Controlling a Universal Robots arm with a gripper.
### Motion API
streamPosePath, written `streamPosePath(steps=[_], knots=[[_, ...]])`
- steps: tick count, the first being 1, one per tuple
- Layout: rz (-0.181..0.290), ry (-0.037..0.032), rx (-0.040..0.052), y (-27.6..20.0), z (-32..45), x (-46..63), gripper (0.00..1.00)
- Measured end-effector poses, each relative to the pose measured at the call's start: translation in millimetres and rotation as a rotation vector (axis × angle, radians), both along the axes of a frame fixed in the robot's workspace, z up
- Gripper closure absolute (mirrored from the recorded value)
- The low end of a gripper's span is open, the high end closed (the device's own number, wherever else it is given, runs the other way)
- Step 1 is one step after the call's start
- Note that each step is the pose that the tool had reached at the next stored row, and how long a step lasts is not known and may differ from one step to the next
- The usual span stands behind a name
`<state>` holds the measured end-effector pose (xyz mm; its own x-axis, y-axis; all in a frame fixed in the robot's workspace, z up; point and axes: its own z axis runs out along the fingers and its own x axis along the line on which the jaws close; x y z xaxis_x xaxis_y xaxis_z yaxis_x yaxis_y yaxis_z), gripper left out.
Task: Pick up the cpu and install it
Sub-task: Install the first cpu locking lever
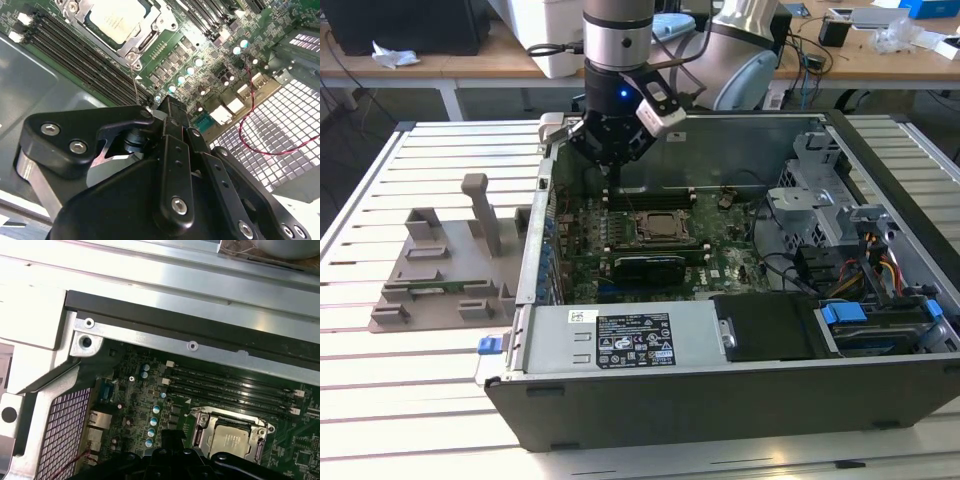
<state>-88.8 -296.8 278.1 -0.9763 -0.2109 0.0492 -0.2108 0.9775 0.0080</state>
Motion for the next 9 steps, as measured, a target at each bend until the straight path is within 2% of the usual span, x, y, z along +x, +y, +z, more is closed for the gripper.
streamPosePath(steps=[9], knots=[[0.002, -0.0001, 0.0001, 3.3, -1.4, -2.5, 0.89]])
